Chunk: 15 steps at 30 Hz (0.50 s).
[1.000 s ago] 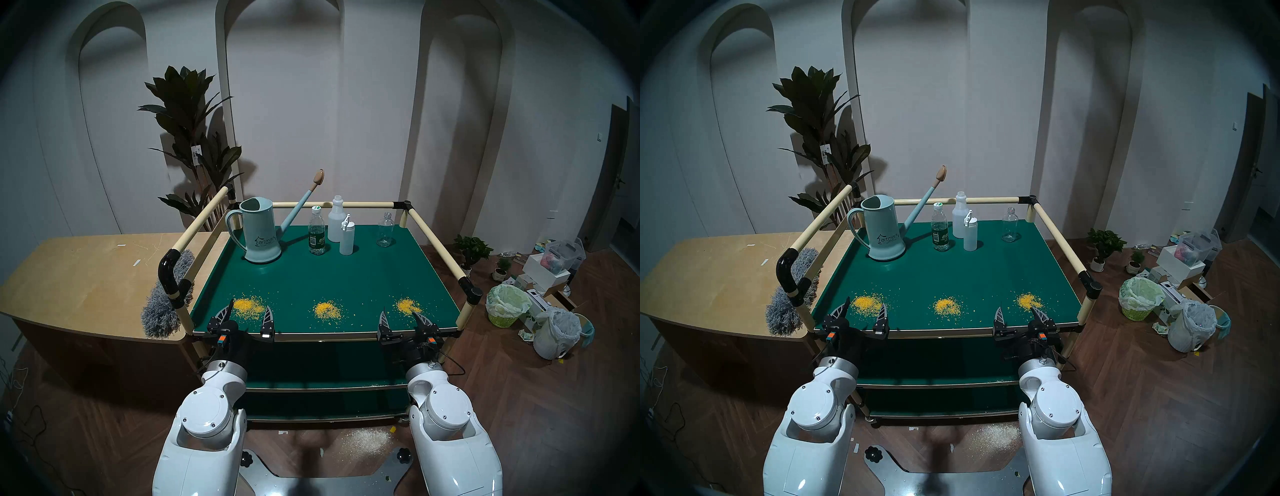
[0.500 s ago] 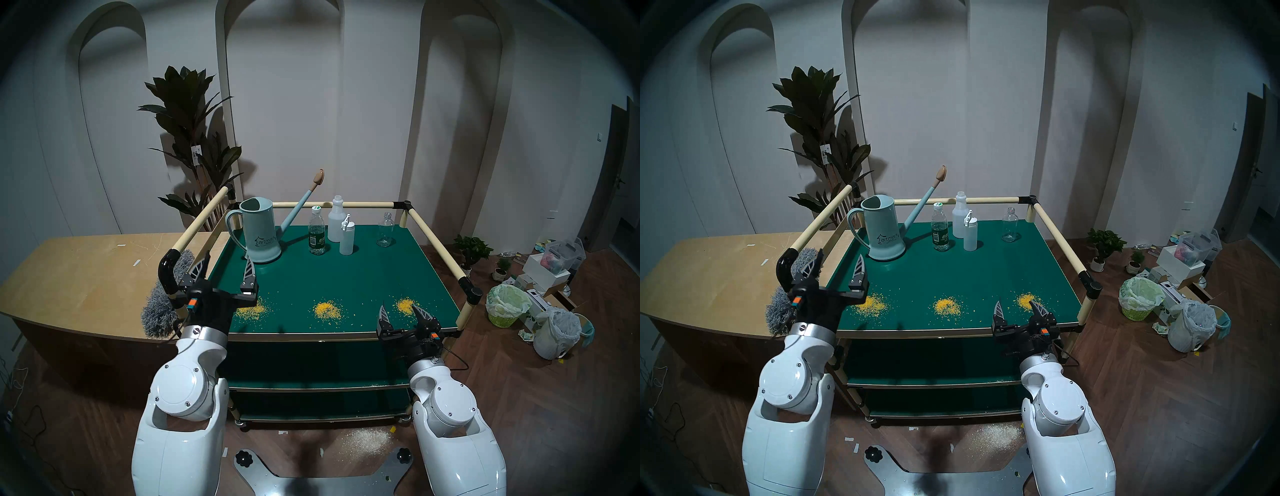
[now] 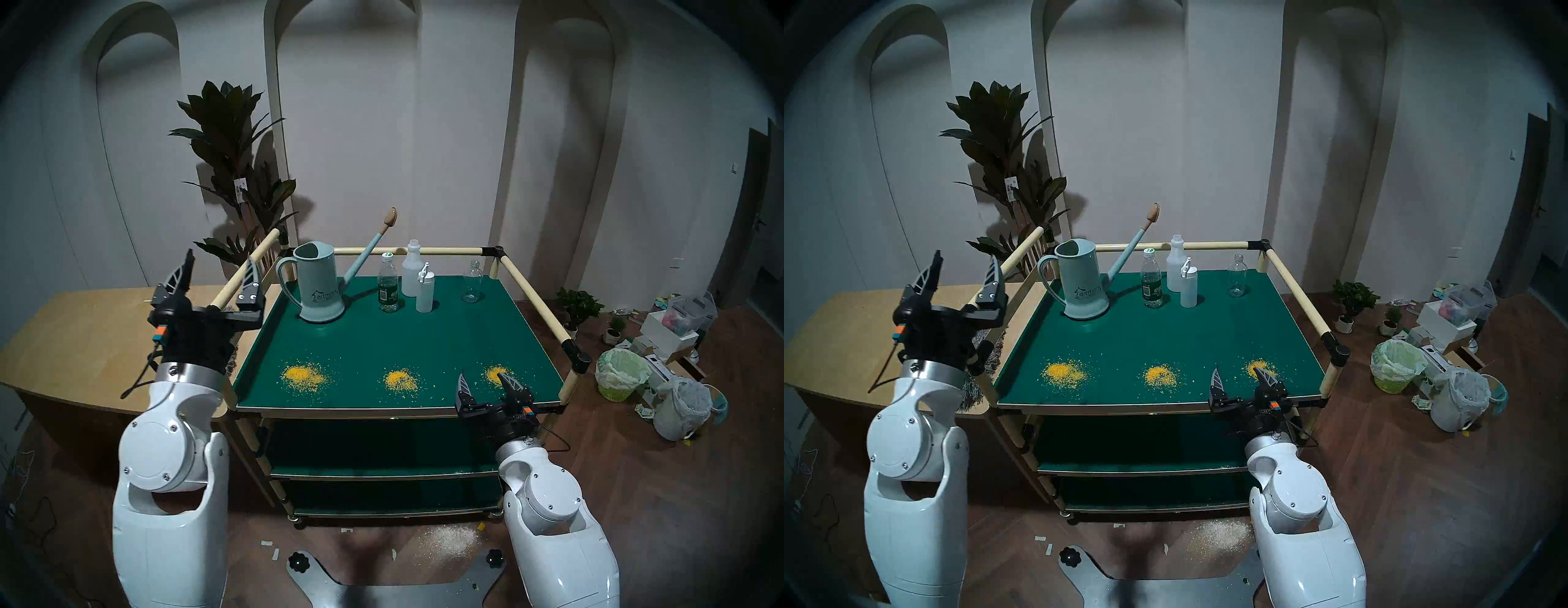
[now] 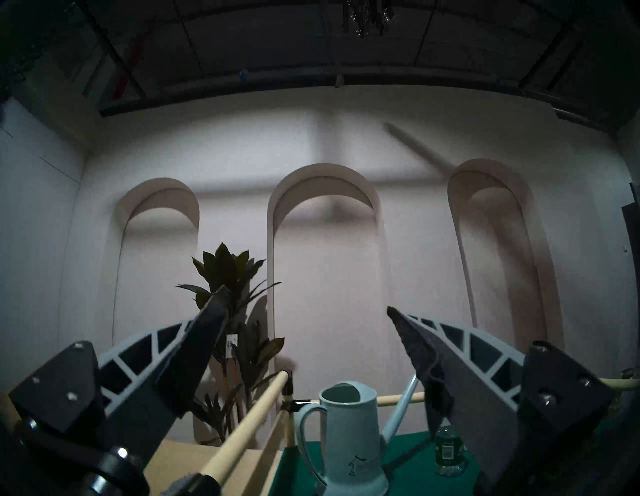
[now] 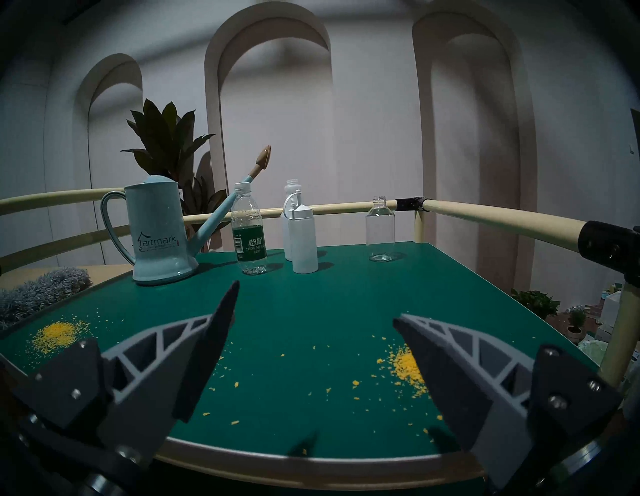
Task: Dust the shelf with the duster
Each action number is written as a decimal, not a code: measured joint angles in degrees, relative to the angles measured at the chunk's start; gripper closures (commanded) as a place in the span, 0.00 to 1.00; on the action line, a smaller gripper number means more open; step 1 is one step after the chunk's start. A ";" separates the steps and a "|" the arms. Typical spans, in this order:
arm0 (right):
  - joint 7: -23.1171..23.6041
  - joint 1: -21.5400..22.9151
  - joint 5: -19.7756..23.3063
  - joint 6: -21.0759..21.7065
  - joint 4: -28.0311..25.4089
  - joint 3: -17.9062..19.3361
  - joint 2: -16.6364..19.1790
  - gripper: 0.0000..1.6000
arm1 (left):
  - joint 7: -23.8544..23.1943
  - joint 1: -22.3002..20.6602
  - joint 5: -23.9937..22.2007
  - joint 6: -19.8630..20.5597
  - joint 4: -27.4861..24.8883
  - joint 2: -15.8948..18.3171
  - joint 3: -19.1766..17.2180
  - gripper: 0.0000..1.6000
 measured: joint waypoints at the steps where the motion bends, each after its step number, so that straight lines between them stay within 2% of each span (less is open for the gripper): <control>1: 0.09 0.01 0.06 0.00 0.01 -0.09 0.03 0.00 | 0.01 0.29 -0.19 0.66 -0.71 0.18 -0.86 0.00; 8: 0.65 0.11 0.47 0.00 0.07 -0.54 0.22 0.00 | 2.38 3.22 -1.42 7.19 -4.18 1.48 -7.50 0.00; 11: 0.80 0.14 0.61 -0.01 0.09 -0.60 0.27 0.00 | 3.42 4.42 -1.45 9.75 -3.45 2.17 -10.04 0.00; 15: 1.00 0.19 0.92 -0.02 0.11 -0.58 0.42 0.00 | 4.91 5.81 -1.74 13.73 0.94 3.50 -14.51 0.00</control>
